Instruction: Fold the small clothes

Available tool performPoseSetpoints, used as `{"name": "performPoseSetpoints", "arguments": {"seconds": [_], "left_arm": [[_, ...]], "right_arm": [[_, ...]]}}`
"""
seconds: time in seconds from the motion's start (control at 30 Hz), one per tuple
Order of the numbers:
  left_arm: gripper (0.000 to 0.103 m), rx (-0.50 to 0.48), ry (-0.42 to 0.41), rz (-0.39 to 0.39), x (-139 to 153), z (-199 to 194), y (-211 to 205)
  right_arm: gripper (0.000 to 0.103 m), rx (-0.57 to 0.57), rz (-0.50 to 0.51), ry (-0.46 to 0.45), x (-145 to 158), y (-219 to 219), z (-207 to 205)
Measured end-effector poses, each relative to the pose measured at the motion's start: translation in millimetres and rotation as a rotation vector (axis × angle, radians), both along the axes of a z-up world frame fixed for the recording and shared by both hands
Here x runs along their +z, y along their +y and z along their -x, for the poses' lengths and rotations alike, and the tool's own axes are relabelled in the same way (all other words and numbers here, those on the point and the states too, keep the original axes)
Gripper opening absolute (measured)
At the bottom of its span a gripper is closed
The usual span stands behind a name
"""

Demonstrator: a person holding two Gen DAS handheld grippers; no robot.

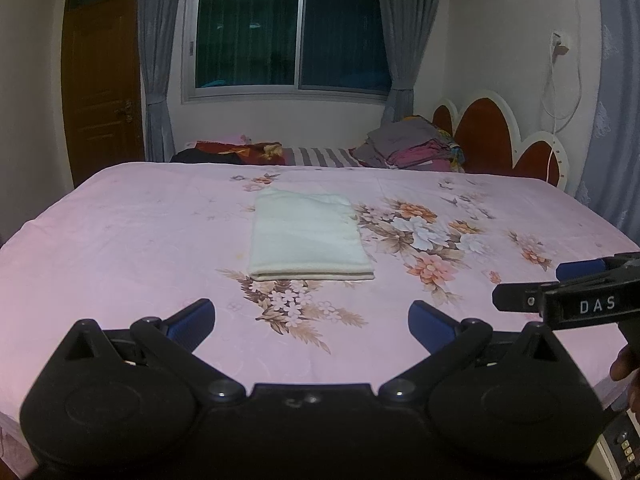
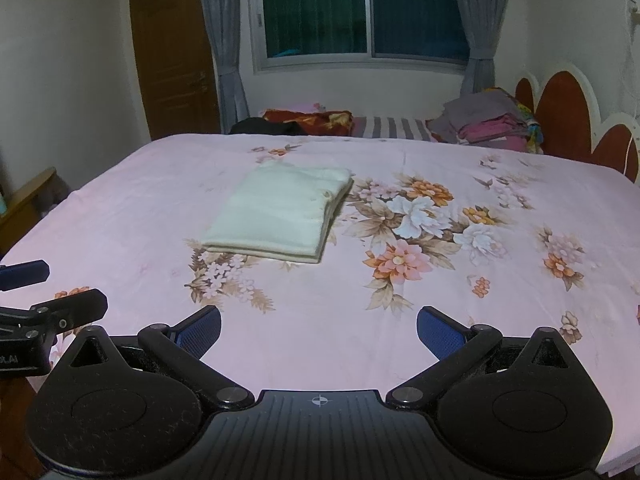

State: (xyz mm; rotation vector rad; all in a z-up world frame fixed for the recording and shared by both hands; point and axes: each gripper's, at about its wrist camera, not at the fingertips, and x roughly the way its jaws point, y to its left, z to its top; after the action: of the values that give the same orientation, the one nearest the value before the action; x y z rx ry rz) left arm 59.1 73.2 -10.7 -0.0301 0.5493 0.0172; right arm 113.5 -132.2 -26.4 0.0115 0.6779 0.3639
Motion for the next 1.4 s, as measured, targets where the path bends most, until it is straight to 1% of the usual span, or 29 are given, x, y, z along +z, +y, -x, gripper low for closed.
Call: {"name": "performPoseSetpoints", "arguments": {"seconds": [0.8, 1.27, 1.4], "left_arm": [[0.103, -0.005, -0.004, 0.005, -0.8, -6.6, 7.4], [0.102, 0.010, -0.031, 0.007, 0.2, -4.3, 12.4], [0.102, -0.006, -0.031, 0.009, 1.4, -4.1, 13.6]], "right_arm": [[0.103, 0.001, -0.003, -0.008, 0.8, -2.7, -4.0], [0.103, 0.002, -0.001, -0.013, 2.0, -1.4, 0.0], [0.103, 0.002, -0.003, -0.012, 2.1, -1.5, 0.3]]}}
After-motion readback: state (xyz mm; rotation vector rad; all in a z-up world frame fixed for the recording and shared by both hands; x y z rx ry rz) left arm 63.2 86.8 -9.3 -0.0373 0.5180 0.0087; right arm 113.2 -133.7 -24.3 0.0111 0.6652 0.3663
